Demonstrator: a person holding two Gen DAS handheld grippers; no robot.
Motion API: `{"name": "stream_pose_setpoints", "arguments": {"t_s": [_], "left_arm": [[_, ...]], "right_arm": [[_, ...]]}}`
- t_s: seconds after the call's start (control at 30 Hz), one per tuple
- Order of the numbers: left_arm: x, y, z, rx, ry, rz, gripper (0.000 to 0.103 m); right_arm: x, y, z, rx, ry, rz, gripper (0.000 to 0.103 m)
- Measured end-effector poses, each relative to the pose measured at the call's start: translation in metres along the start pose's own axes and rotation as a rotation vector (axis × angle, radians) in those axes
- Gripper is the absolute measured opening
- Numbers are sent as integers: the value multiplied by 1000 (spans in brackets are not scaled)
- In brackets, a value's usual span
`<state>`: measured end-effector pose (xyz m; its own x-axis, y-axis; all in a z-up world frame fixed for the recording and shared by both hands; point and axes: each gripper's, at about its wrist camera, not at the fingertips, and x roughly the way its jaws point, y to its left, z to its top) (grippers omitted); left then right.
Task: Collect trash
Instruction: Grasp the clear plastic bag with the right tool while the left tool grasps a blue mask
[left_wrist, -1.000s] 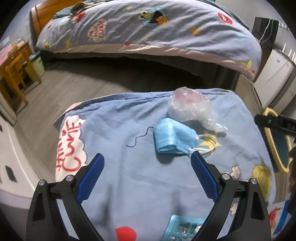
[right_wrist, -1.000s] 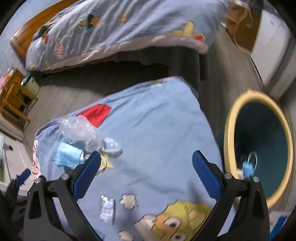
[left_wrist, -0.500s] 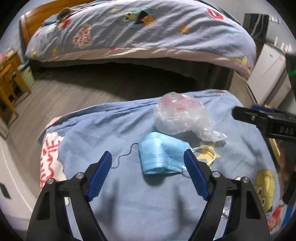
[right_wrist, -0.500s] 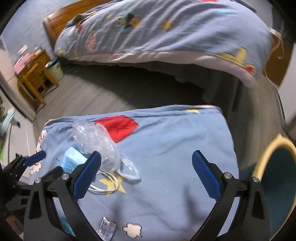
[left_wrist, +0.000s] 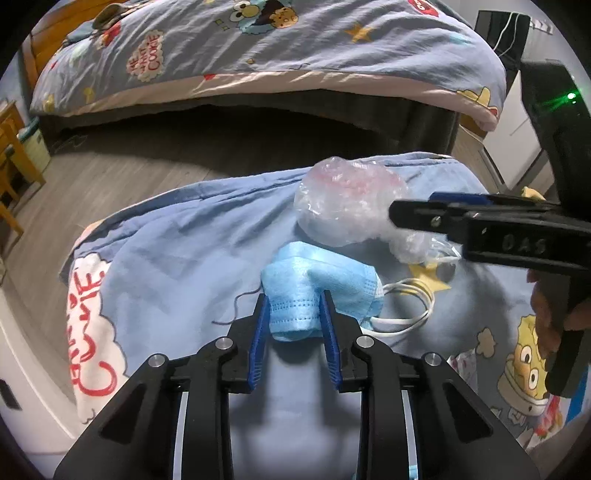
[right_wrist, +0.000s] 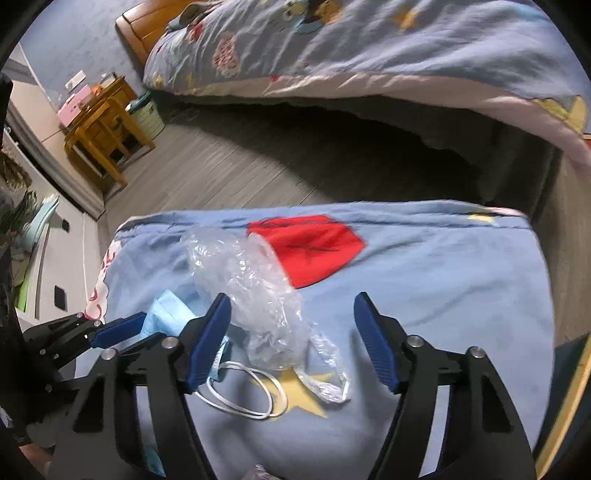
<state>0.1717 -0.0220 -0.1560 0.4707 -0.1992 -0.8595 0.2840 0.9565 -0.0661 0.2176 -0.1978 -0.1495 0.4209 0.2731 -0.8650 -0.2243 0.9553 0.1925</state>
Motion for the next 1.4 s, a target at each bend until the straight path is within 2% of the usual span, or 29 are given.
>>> {"name": "stream_pose_setpoints", "arguments": {"t_s": [0.07, 0.1, 0.23, 0.5, 0.73, 0.97, 1.13, 1.23, 1.4], "left_arm": [[-2, 5, -1, -13, 1, 7, 29], [-4, 7, -2, -19, 0, 8, 29], [-7, 7, -3, -24, -2, 18, 28], [-26, -6, -2, -13, -44, 13, 28], [-42, -36, -7, 17, -51, 0, 28], [-94, -81, 17, 46, -160, -60, 28], [-140, -125, 36, 56, -248, -158, 28], [-158, -154, 39, 84, -277, -198, 28], [-155, -203, 35, 146, -267, -254, 28]], "right_arm": [[5, 4, -2, -7, 31, 9, 49], [5, 6, -3, -3, 40, 27, 38], [-5, 9, -7, -8, 39, 38, 25], [-43, -1, -16, 30, 10, -6, 22], [-126, -22, -51, 67, -56, -103, 22], [-213, -57, -85, 189, -142, -176, 22], [-268, -72, -102, 266, -237, -205, 22], [-286, -88, -111, 315, -260, -237, 22], [-299, -121, -123, 363, -270, -300, 22]]}}
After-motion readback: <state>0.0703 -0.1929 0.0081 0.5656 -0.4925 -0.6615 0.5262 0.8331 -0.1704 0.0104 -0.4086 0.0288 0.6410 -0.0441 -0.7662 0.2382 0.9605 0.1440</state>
